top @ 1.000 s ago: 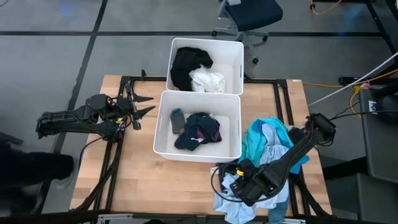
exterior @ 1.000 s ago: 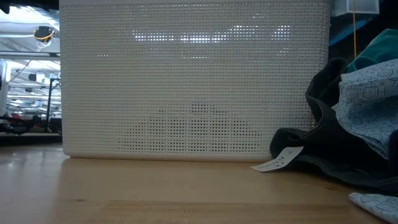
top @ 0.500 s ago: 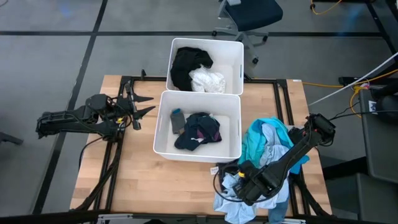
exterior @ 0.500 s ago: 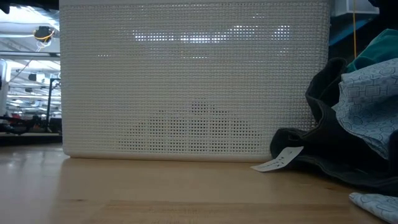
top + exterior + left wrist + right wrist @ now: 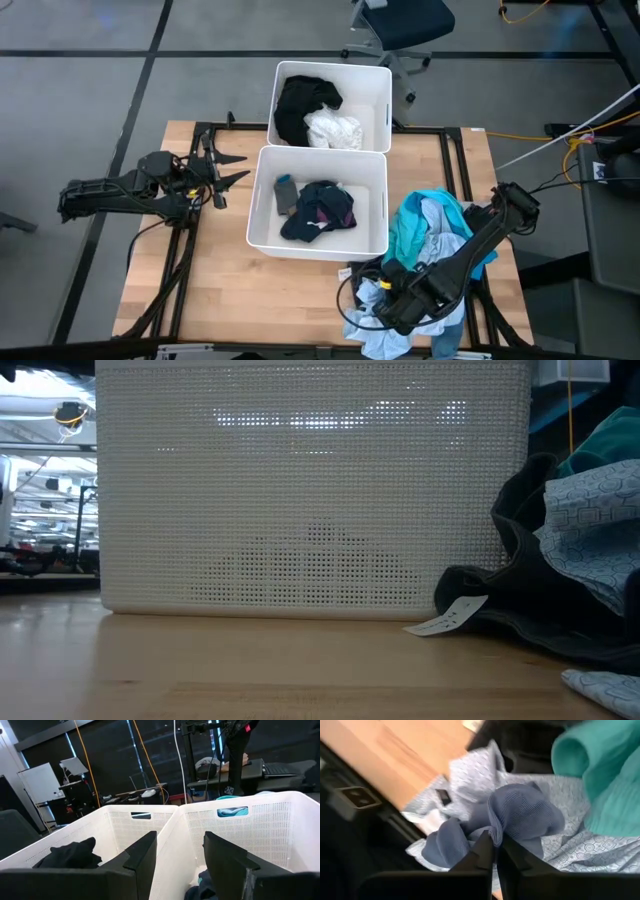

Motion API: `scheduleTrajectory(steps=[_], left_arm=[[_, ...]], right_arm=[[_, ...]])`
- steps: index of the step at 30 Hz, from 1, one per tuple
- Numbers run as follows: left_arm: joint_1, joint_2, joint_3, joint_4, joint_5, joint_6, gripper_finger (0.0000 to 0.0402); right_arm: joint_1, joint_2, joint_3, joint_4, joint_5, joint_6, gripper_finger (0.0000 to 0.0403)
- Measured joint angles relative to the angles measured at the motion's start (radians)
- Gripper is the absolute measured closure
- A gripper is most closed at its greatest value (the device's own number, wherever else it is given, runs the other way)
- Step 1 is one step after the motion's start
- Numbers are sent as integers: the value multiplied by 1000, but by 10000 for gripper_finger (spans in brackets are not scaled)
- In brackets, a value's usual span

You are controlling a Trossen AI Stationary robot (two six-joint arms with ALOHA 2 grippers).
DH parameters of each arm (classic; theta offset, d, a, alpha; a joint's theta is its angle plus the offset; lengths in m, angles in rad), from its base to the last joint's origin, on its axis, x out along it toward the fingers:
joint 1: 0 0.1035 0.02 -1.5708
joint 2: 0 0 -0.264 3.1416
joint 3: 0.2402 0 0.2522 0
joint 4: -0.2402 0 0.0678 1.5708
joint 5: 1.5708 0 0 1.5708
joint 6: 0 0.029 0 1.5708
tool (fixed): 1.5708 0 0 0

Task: Sort clothes
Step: Put the left blue sock into the bottom white bin

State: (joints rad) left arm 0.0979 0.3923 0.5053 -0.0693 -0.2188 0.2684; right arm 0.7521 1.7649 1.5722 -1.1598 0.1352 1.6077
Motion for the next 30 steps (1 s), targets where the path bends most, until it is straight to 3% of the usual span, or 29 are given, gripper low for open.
scheduleTrajectory(steps=[18,30], left_arm=[[0,0,0,0,0,0,251],[0,0,0,0,0,0,251]], right_arm=[[0,0,296,-12,360,-264,388],[-8,0,361,11,543,-508,384]])
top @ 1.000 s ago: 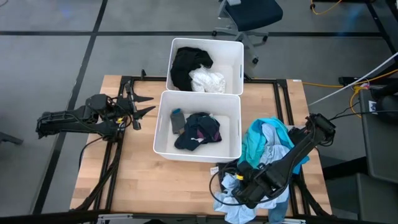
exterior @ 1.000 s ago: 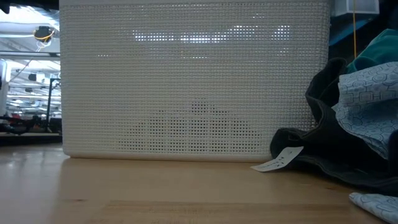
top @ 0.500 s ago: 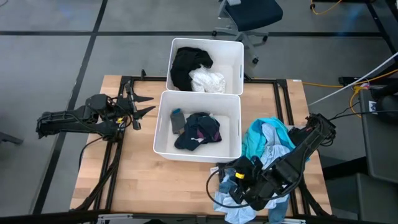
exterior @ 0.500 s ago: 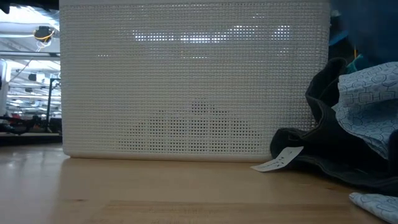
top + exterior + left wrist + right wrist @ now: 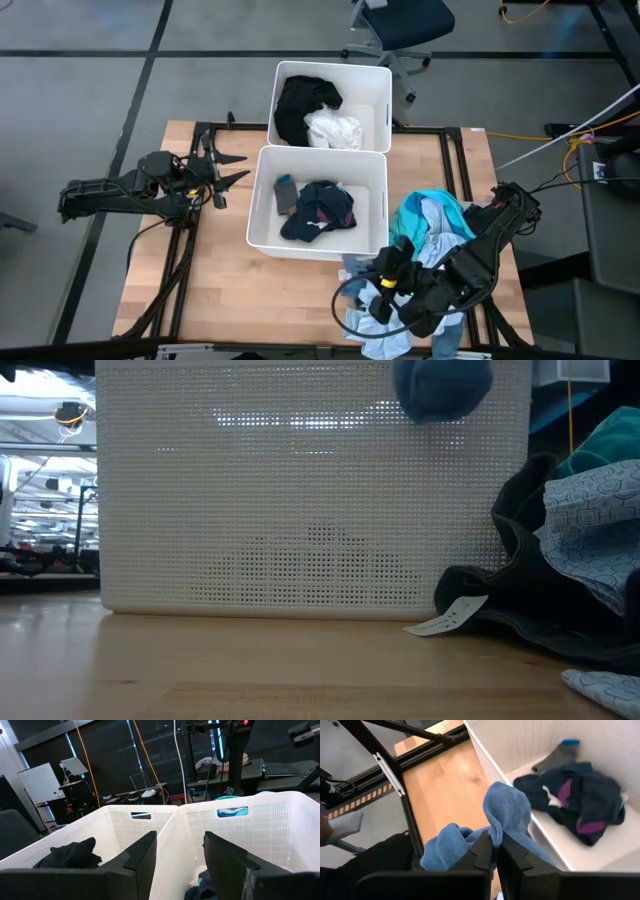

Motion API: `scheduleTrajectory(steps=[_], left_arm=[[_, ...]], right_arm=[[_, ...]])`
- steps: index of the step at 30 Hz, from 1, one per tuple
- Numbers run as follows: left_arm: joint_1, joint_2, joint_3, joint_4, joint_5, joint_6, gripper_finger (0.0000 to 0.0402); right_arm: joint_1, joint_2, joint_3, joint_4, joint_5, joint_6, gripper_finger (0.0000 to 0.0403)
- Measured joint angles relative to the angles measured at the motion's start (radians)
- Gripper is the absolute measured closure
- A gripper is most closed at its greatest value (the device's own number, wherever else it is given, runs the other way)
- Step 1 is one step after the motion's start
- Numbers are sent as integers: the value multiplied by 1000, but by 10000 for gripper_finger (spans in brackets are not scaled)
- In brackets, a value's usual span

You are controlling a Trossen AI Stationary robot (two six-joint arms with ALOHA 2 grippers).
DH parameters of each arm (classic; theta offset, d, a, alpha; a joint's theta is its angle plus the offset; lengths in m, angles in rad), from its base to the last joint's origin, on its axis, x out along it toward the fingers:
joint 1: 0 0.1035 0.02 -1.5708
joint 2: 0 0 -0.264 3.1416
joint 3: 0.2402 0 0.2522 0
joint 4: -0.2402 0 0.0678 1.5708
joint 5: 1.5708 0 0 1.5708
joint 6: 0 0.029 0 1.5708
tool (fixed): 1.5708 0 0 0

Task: Sort clothes
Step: Put the left blue sock into the bottom white bin

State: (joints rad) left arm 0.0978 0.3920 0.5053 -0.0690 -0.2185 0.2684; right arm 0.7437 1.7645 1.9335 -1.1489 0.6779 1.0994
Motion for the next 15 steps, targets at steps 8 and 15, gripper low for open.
scheduleTrajectory(steps=[8,15], left_arm=[[0,0,0,0,0,0,251],[0,0,0,0,0,0,251]], right_arm=[[-50,0,0,22,36,-175,384],[-102,0,0,175,19,-540,384]])
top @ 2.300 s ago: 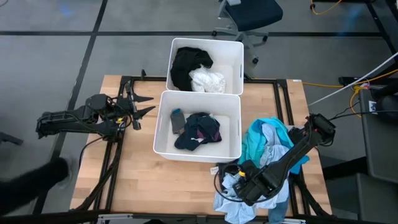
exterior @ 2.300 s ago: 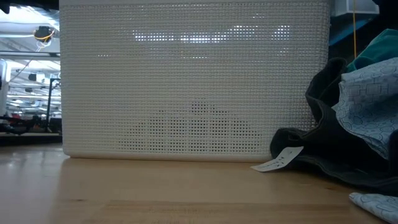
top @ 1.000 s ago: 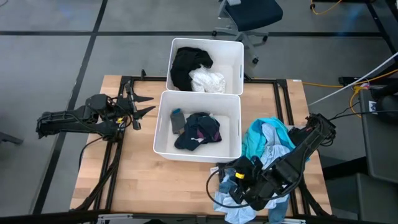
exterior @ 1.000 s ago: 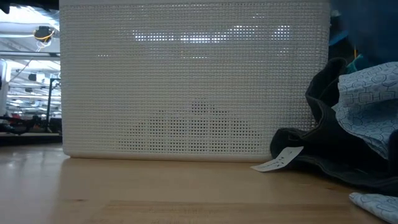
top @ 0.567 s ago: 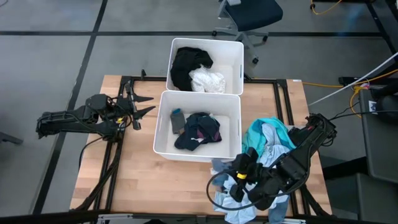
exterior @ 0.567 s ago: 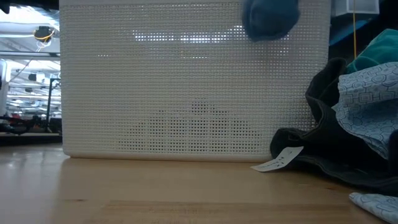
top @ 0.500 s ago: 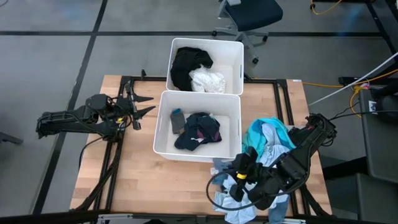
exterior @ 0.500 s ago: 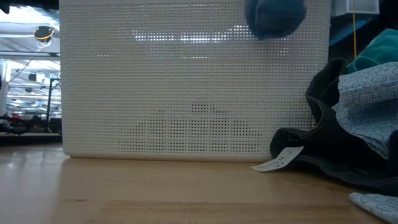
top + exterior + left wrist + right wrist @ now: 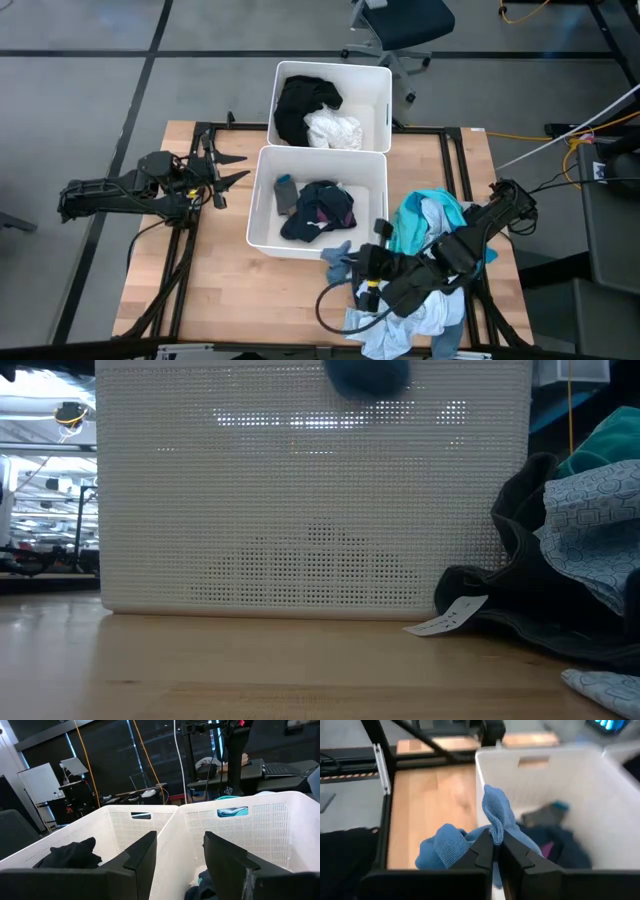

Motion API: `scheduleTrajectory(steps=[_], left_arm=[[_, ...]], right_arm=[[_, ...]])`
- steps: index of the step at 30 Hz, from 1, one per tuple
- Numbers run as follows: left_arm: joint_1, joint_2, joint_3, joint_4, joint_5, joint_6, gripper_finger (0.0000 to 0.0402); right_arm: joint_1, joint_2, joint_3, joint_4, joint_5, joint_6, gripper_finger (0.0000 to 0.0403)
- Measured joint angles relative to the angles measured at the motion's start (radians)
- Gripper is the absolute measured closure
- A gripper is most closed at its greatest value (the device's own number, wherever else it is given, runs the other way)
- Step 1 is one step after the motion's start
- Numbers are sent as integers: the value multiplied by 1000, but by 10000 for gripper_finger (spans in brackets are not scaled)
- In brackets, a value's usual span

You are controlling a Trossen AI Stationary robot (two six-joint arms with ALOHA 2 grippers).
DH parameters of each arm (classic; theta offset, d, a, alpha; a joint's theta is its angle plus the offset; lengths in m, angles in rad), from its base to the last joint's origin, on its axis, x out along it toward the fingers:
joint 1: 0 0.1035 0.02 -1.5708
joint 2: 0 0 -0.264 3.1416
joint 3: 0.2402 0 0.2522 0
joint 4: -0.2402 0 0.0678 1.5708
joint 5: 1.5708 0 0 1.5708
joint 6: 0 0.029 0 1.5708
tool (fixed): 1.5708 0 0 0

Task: Sort clothes
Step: Put the left blue sock into the bottom white bin

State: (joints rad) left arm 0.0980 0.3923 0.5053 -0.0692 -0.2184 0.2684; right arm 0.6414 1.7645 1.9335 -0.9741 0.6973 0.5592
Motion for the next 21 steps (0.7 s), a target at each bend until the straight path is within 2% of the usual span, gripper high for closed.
scheduleTrajectory(steps=[6,11,16,21], left_arm=[[0,0,0,0,0,0,251],[0,0,0,0,0,0,251],[0,0,0,0,0,0,251],[0,0,0,0,0,0,251]], right_arm=[[-67,0,0,95,111,-247,384],[-143,0,0,91,172,-276,384],[-223,0,0,90,172,-276,384],[-302,0,0,76,94,-272,384]])
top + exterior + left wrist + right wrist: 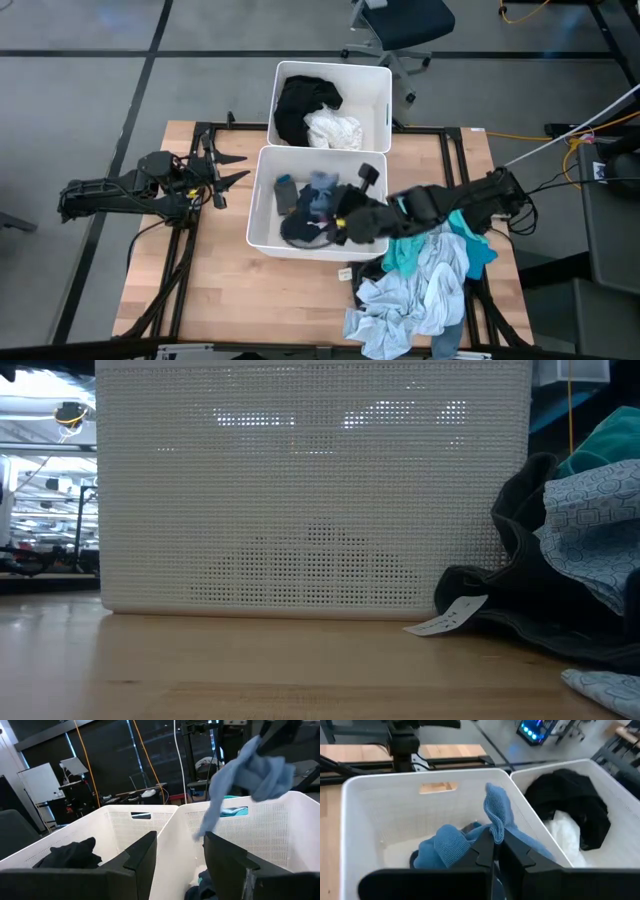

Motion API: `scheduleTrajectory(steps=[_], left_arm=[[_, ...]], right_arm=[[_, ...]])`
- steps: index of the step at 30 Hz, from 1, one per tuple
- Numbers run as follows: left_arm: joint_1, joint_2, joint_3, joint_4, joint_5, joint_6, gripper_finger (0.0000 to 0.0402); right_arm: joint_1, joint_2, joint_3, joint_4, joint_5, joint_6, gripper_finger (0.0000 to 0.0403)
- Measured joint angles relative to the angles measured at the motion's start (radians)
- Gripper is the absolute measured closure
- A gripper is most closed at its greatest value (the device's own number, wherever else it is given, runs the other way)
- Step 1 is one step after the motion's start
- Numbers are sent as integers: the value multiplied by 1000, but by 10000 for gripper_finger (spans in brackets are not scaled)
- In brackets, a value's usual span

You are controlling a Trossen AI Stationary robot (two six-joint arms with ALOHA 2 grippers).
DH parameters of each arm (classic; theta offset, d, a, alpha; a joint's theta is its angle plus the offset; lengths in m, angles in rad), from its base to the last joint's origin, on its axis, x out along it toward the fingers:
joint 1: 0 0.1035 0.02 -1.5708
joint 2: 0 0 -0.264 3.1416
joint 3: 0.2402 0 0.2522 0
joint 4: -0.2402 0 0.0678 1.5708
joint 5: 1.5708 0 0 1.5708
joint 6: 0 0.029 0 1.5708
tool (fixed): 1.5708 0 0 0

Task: Sort clothes
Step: Put the left blue sock into the bottom white bin

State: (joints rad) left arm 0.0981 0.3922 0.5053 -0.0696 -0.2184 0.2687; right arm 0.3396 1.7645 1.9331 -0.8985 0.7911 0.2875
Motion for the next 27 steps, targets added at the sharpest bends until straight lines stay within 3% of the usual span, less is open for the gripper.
scheduleTrajectory(steps=[5,12,27], left_arm=[[0,0,0,-2,0,0,251],[0,0,0,-2,0,0,251],[0,0,0,-2,0,0,251]], right_arm=[[-69,0,-16,-26,-90,11,384],[-160,0,-139,-57,-202,127,384],[-251,1,-332,-34,-237,290,384]])
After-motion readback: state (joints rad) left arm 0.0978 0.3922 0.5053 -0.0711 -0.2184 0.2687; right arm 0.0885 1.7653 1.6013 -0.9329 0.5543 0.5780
